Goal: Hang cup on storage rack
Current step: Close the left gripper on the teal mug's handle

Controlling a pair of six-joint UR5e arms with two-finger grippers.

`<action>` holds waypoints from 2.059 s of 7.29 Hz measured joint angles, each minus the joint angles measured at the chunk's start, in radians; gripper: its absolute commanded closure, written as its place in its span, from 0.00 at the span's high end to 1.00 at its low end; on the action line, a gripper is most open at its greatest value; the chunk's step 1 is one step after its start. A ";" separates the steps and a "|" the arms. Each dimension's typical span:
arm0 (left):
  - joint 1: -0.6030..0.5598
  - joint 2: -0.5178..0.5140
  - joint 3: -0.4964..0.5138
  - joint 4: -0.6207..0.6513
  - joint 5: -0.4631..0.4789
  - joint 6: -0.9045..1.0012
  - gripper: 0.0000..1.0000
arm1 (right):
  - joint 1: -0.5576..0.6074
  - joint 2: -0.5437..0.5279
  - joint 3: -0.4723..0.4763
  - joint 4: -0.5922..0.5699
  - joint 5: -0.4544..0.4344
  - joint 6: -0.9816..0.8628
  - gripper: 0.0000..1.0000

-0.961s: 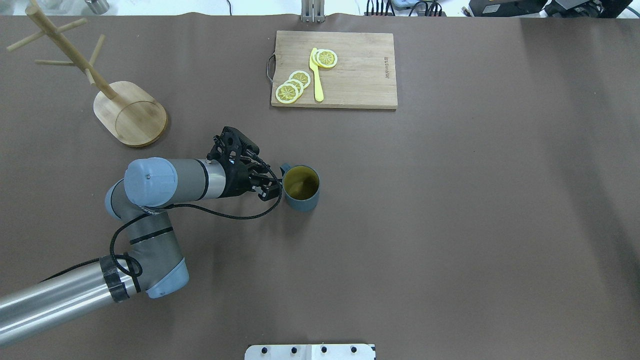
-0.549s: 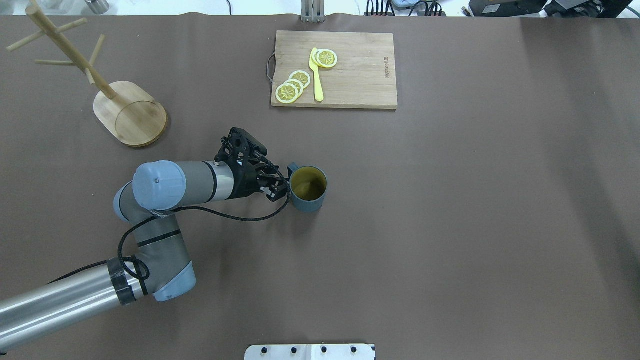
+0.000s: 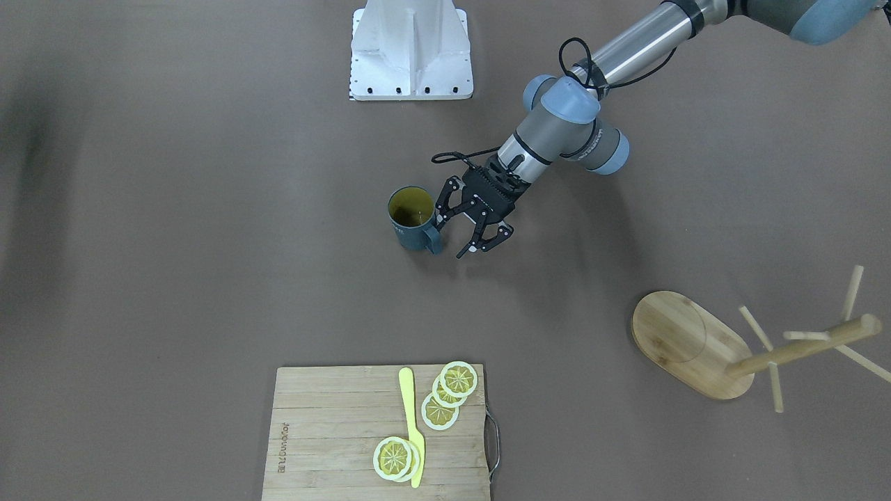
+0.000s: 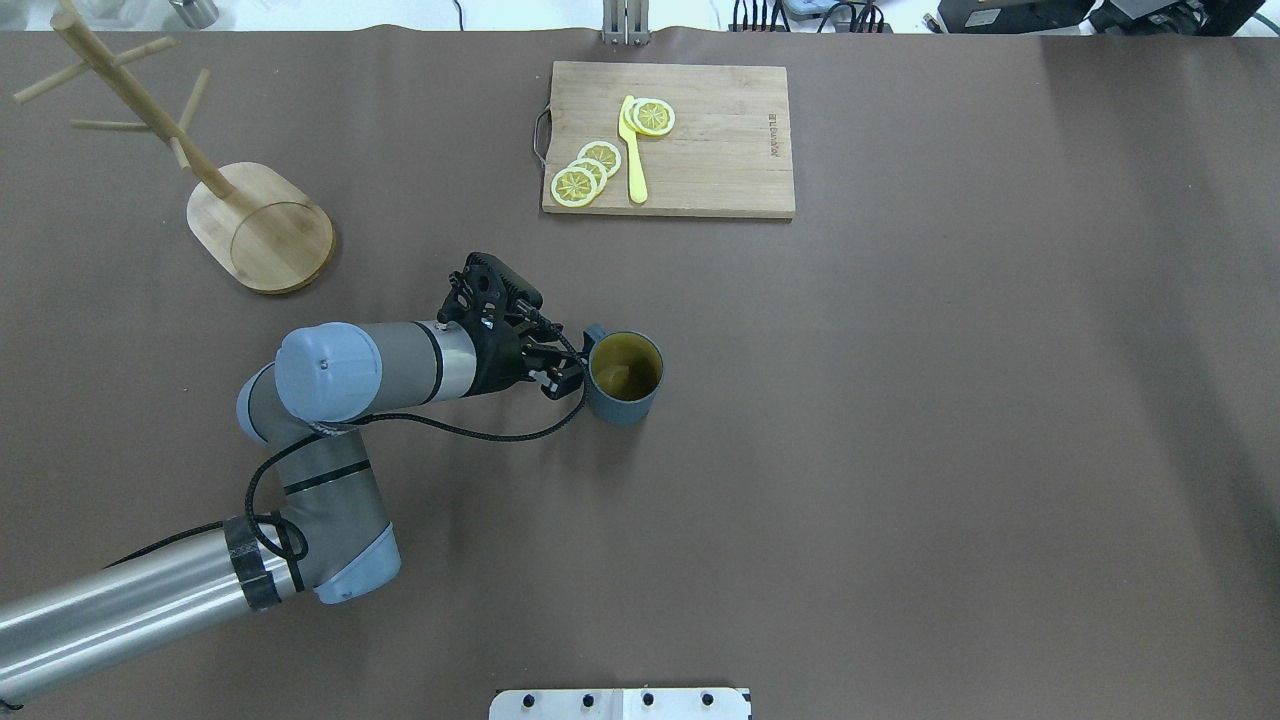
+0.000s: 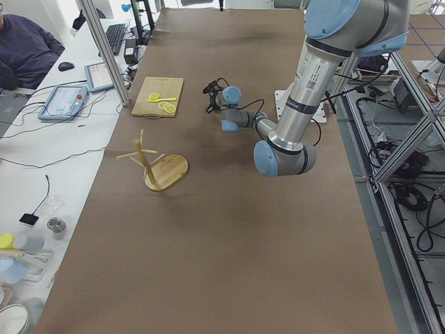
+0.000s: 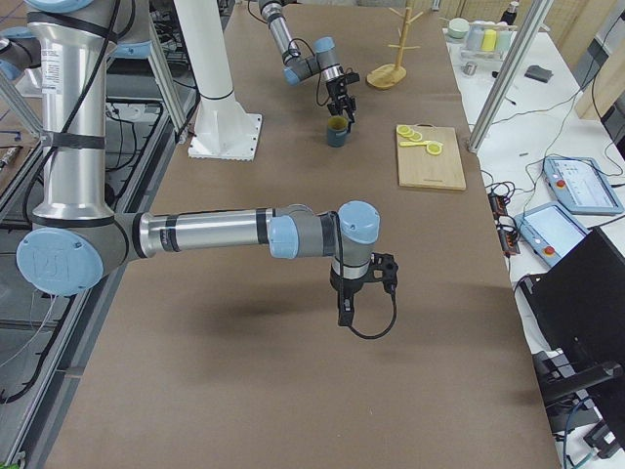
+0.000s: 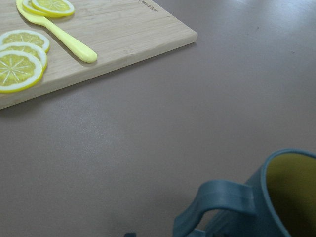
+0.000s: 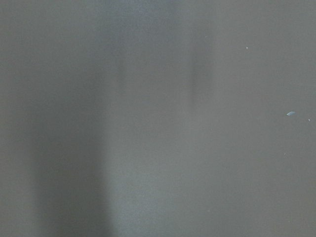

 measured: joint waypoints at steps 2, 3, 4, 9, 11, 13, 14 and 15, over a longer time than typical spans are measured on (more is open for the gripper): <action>0.015 0.004 0.001 -0.031 0.001 0.000 0.53 | 0.000 0.002 0.001 0.000 0.000 0.001 1.00; 0.024 0.006 0.001 -0.054 0.002 -0.001 0.45 | 0.000 0.003 0.002 0.000 0.000 0.001 1.00; 0.034 0.005 0.001 -0.068 0.002 -0.002 0.42 | 0.000 0.004 0.003 0.000 0.000 0.001 1.00; 0.043 0.001 0.008 -0.075 0.015 -0.006 0.40 | 0.000 0.006 0.001 0.000 0.000 0.001 1.00; 0.043 -0.002 0.010 -0.075 0.017 -0.008 0.27 | 0.000 0.006 0.000 0.000 0.000 0.000 1.00; 0.043 -0.005 0.012 -0.075 0.019 -0.009 0.06 | 0.000 0.006 -0.001 0.000 0.000 0.000 1.00; 0.044 -0.007 0.012 -0.082 0.021 -0.011 0.00 | 0.000 0.006 -0.001 0.000 0.000 0.000 1.00; 0.045 -0.007 0.012 -0.094 0.023 -0.013 0.00 | 0.000 0.007 -0.001 0.000 0.000 0.000 1.00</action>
